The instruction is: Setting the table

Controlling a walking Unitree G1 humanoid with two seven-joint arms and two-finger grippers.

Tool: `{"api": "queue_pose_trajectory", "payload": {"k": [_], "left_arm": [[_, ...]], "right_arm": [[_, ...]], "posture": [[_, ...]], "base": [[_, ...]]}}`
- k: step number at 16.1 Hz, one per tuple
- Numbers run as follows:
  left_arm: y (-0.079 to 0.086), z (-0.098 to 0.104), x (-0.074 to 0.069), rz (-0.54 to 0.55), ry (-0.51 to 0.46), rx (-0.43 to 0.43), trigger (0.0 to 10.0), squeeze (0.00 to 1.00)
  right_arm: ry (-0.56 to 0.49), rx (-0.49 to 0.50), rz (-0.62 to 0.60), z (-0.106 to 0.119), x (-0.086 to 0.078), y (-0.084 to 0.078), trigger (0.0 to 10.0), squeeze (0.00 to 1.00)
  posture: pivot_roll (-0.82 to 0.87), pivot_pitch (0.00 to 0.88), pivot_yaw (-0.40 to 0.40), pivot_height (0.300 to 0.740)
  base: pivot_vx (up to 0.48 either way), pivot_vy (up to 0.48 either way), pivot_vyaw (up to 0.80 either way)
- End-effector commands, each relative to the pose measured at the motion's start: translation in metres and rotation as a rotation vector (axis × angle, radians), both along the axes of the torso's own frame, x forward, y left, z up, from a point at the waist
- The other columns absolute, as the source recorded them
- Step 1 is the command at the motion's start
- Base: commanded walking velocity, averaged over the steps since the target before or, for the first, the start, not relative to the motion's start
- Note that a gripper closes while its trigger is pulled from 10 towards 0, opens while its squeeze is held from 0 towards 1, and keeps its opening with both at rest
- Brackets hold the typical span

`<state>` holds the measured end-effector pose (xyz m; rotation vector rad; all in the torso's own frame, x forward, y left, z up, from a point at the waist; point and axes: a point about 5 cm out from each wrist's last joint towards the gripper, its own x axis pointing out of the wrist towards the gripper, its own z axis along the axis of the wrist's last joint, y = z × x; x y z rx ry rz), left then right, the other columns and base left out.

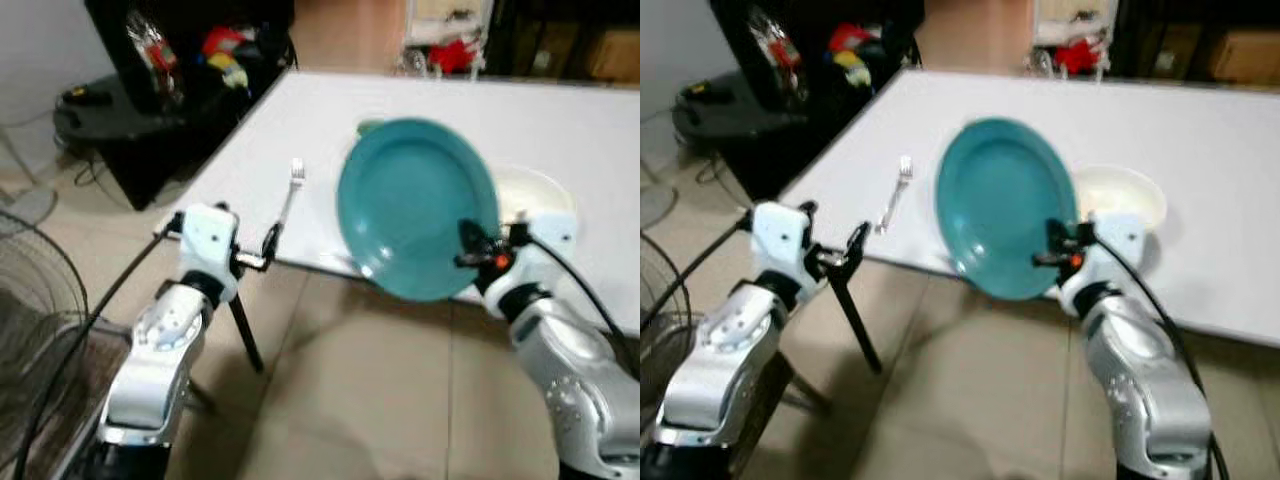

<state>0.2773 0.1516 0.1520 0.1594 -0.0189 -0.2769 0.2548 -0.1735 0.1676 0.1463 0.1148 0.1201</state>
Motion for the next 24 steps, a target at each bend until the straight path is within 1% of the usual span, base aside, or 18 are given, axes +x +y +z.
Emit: {"api": "queue_pose_trajectory", "payload": {"k": [1, 3, 6, 9, 10, 12, 13, 14, 15, 16, 17, 19, 21, 24], "left_arm": [[0.009, 0.005, 0.001, 0.027, -0.02, 0.013, 10.0, 0.0], [0.007, 0.004, 0.0, 0.026, -0.017, 0.009, 10.0, 0.0], [0.004, 0.004, 0.0, 0.021, -0.015, 0.005, 10.0, 0.0], [0.002, 0.001, 0.0, 0.015, -0.003, 0.024, 10.0, 0.0], [0.002, 0.0, 0.0, 0.005, 0.001, 0.025, 10.0, 0.0], [0.001, 0.0, -0.001, -0.044, 0.009, 0.031, 10.0, 0.0], [0.0, 0.001, -0.001, -0.084, 0.018, 0.038, 10.0, 0.0], [-0.003, 0.002, -0.003, -0.14, 0.032, 0.034, 10.0, 0.0], [-0.005, 0.002, -0.008, -0.225, 0.058, 0.045, 10.0, 0.0], [-0.006, 0.002, -0.011, -0.283, 0.078, 0.057, 10.0, 0.0], [-0.005, 0.003, -0.012, -0.303, 0.089, 0.058, 10.0, 0.0], [-0.002, 0.004, -0.013, -0.325, 0.1, 0.071, 10.0, 0.0], [-0.002, 0.004, -0.017, -0.368, 0.122, 0.079, 10.0, 0.0], [-0.006, 0.004, -0.026, -0.449, 0.162, 0.073, 10.0, 0.0]], "right_arm": [[-0.033, 0.031, 0.06, 0.008, 0.002, 0.011, 10.0, 0.0], [0.001, 0.061, 0.107, 0.007, 0.001, 0.013, 10.0, 0.0], [0.04, 0.089, 0.126, 0.005, 0.002, 0.011, 10.0, 0.0], [0.082, 0.138, 0.151, 0.003, 0.006, 0.013, 10.0, 0.0], [0.099, 0.173, 0.163, 0.002, 0.01, 0.014, 10.0, 0.0], [0.138, 0.256, 0.156, 0.0, 0.021, 0.014, 10.0, 0.0], [0.168, 0.32, 0.142, -0.001, 0.027, 0.014, 10.0, 0.0], [0.196, 0.371, 0.143, -0.002, 0.032, 0.014, 10.0, 0.0], [0.245, 0.436, 0.135, -0.003, 0.042, 0.017, 10.0, 0.0], [0.286, 0.484, 0.115, -0.006, 0.051, 0.018, 10.0, 0.0], [0.31, 0.517, 0.107, -0.008, 0.055, 0.018, 10.0, 0.0], [0.374, 0.575, 0.089, -0.014, 0.067, 0.021, 10.0, 0.0], [0.445, 0.58, 0.08, -0.02, 0.079, 0.023, 10.0, 0.0], [0.505, 0.605, 0.028, -0.026, 0.09, 0.024, 10.0, 0.0]], "posture": [[0.05, 0.0, 0.077, 0.74], [0.04, 0.0, 0.074, 0.74], [0.04, 0.0, 0.069, 0.74], [0.04, 0.0, 0.071, 0.74], [0.04, 0.0, 0.073, 0.74], [0.04, 0.0, 0.076, 0.74], [0.03, 0.0, 0.079, 0.74], [0.03, 0.0, 0.087, 0.74], [0.03, 0.0, 0.091, 0.74], [0.03, 0.0, 0.092, 0.74], [0.03, 0.0, 0.094, 0.74], [0.03, 0.0, 0.094, 0.74], [0.04, 0.0, 0.093, 0.74], [0.04, 0.0, 0.091, 0.74]], "base": [[0.371, 0.0, 0.0], [0.371, 0.0, 0.0], [0.354, 0.0, 0.0], [0.0, 0.0, 0.0], [0.0, 0.0, 0.0], [0.0, 0.0, 0.0], [0.0, 0.0, 0.0], [0.0, 0.0, 0.0], [0.0, 0.0, 0.0], [0.0, 0.0, 0.0], [0.0, 0.0, 0.0], [0.0, 0.0, 0.0], [0.0, 0.0, 0.0], [0.0, 0.0, 0.0]]}}
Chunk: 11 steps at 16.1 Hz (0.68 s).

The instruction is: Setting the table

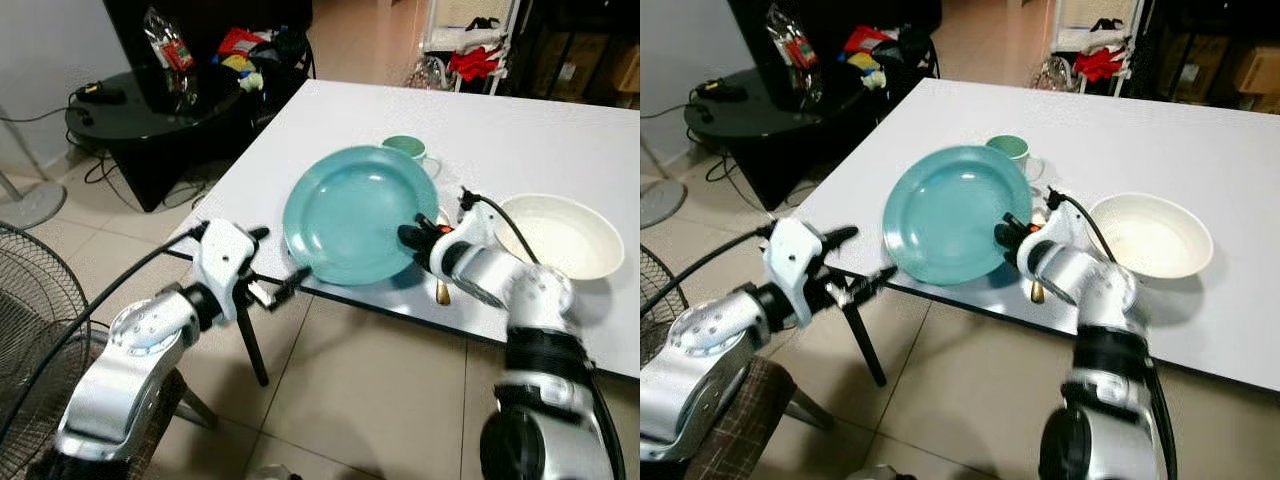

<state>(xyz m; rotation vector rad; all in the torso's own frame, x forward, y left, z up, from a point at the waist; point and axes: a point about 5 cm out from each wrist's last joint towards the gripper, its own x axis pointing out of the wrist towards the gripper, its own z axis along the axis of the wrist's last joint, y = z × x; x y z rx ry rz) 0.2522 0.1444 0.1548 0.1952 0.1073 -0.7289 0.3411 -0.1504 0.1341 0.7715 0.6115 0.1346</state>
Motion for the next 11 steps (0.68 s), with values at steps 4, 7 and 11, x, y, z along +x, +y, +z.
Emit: {"api": "queue_pose_trajectory", "payload": {"k": [4, 7, 11], "left_arm": [[-0.001, -0.001, -0.004, -0.025, 0.018, 0.022, 10.0, 0.0], [-0.001, 0.0, -0.006, -0.032, 0.022, 0.023, 10.0, 0.0], [-0.001, 0.0, -0.002, -0.022, 0.017, 0.026, 10.0, 0.0]], "right_arm": [[0.008, 0.026, -0.033, 0.004, 0.007, -0.001, 10.0, 0.0], [0.05, 0.053, -0.063, 0.0, 0.008, -0.004, 10.0, 0.0], [0.084, 0.065, -0.09, -0.005, 0.005, -0.006, 10.0, 0.76]], "posture": [[0.05, 0.0, 0.089, 0.74], [0.04, 0.0, 0.09, 0.74], [0.04, 0.0, 0.094, 0.74]], "base": [[0.0, 0.0, 0.0], [0.0, 0.0, 0.0], [0.0, 0.0, 0.0]]}}
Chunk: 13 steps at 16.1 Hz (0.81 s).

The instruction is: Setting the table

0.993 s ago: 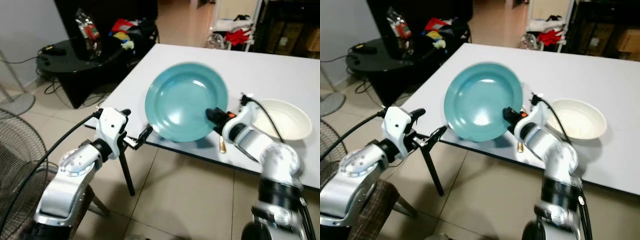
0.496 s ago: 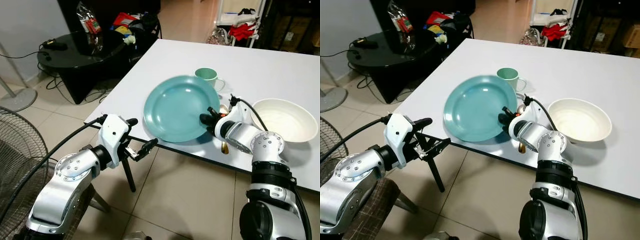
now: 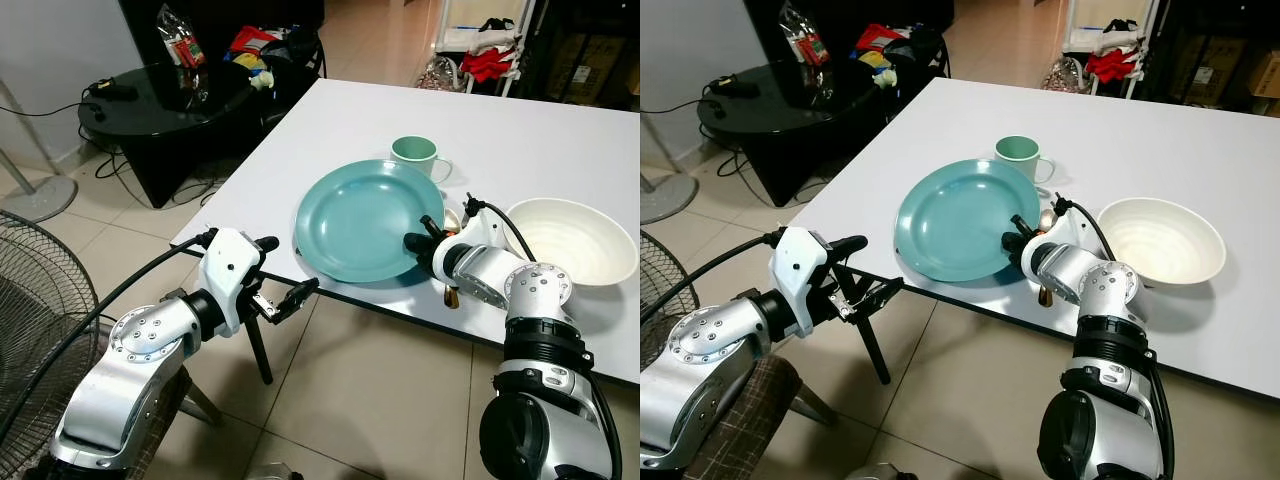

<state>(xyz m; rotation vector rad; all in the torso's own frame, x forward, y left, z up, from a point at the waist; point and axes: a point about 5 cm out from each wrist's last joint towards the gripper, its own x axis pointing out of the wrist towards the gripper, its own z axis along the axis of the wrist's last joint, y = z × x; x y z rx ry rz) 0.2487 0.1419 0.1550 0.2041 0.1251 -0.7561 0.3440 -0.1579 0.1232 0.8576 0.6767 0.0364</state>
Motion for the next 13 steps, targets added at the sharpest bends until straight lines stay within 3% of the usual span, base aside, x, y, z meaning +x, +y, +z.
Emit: {"api": "queue_pose_trajectory", "payload": {"k": [1, 3, 8, 13], "left_arm": [[0.002, 0.0, 0.002, 0.004, 0.001, 0.013, 10.0, 0.0], [0.002, 0.0, 0.002, 0.003, 0.002, 0.015, 10.0, 0.0], [0.001, 0.001, 0.002, 0.013, -0.008, 0.01, 10.0, 0.0], [-0.002, -0.001, 0.002, 0.009, -0.004, 0.002, 10.0, 0.0]], "right_arm": [[-0.019, 0.012, -0.012, 0.006, 0.002, 0.001, 10.0, 0.87], [-0.014, 0.02, -0.008, 0.005, 0.003, 0.001, 10.0, 1.0], [-0.008, 0.015, -0.042, 0.012, -0.003, -0.004, 10.0, 1.0], [-0.021, -0.081, -0.091, 0.019, -0.035, -0.021, 10.0, 1.0]], "posture": [[0.04, 0.0, 0.094, 0.74], [0.04, 0.0, 0.095, 0.74], [0.04, 0.0, 0.094, 0.74], [0.01, 0.0, 0.118, 0.74]], "base": [[0.0, 0.0, 0.0], [0.0, 0.0, 0.0], [0.0, 0.0, 0.0], [0.0, 0.0, 0.0]]}}
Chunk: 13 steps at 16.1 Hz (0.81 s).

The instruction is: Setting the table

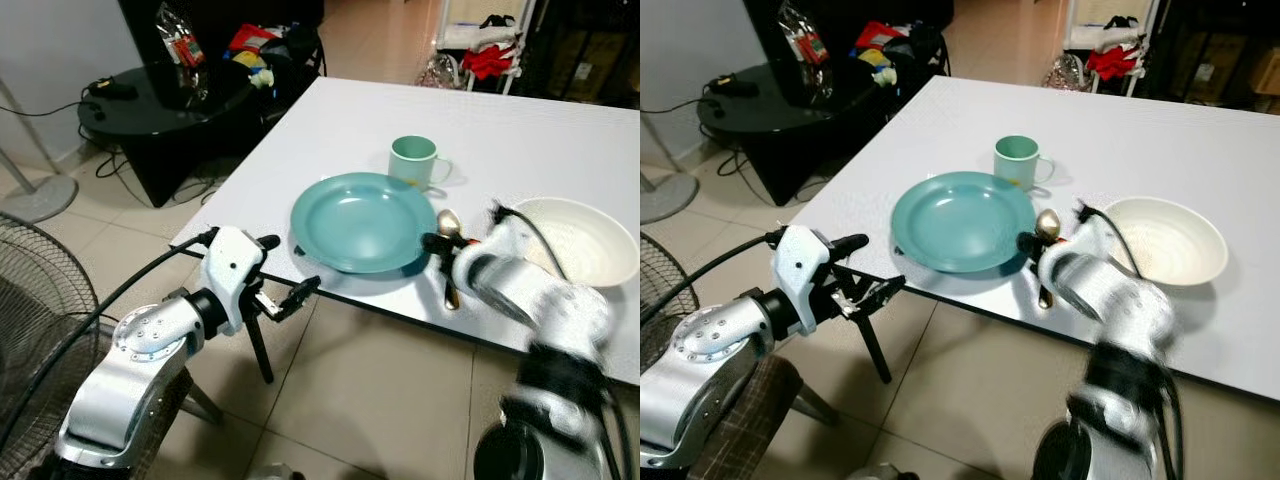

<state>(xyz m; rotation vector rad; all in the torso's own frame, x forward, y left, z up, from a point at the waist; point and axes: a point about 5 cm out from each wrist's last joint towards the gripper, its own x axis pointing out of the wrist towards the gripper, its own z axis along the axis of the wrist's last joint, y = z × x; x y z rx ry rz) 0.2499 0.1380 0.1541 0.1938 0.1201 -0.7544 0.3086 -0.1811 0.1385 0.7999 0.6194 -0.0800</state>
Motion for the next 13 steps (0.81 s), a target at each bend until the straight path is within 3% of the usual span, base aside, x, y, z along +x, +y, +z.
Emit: {"api": "queue_pose_trajectory", "payload": {"k": [1, 5, 7, 10, 11, 13], "left_arm": [[0.0, -0.001, 0.002, 0.002, -0.001, 0.011, 10.0, 0.0], [-0.003, -0.001, 0.001, -0.018, -0.003, 0.006, 10.0, 0.0], [-0.005, 0.001, 0.003, -0.028, -0.005, 0.005, 10.0, 0.0], [-0.007, 0.002, 0.005, -0.038, -0.004, 0.004, 10.0, 0.0], [-0.008, 0.002, 0.006, -0.041, -0.005, 0.003, 10.0, 0.0], [-0.008, 0.002, 0.007, -0.042, -0.005, 0.003, 10.0, 0.0]], "right_arm": [[-0.017, -0.022, 0.009, 0.007, -0.006, -0.001, 10.0, 1.0], [-0.136, -0.425, 0.16, 0.037, -0.023, -0.012, 10.0, 1.0], [-0.144, -0.77, 0.27, 0.051, -0.024, -0.026, 10.0, 1.0], [-0.093, -0.986, 0.342, 0.053, -0.026, -0.041, 10.0, 1.0], [-0.083, -1.044, 0.372, 0.054, -0.025, -0.047, 10.0, 0.0], [-0.086, -1.065, 0.433, 0.053, -0.025, -0.05, 10.0, 0.0]], "posture": [[0.01, 0.0, 0.123, 0.74], [0.0, 0.0, 0.133, 0.74], [0.0, 0.0, 0.138, 0.74], [0.0, 0.0, 0.135, 0.74], [0.0, 0.0, 0.134, 0.74], [0.0, 0.0, 0.13, 0.74]], "base": [[0.0, 0.0, 0.0], [0.0, 0.0, 0.0], [0.0, 0.0, 0.0], [0.0, 0.0, 0.0], [0.0, 0.0, 0.0], [0.0, 0.0, 0.0]]}}
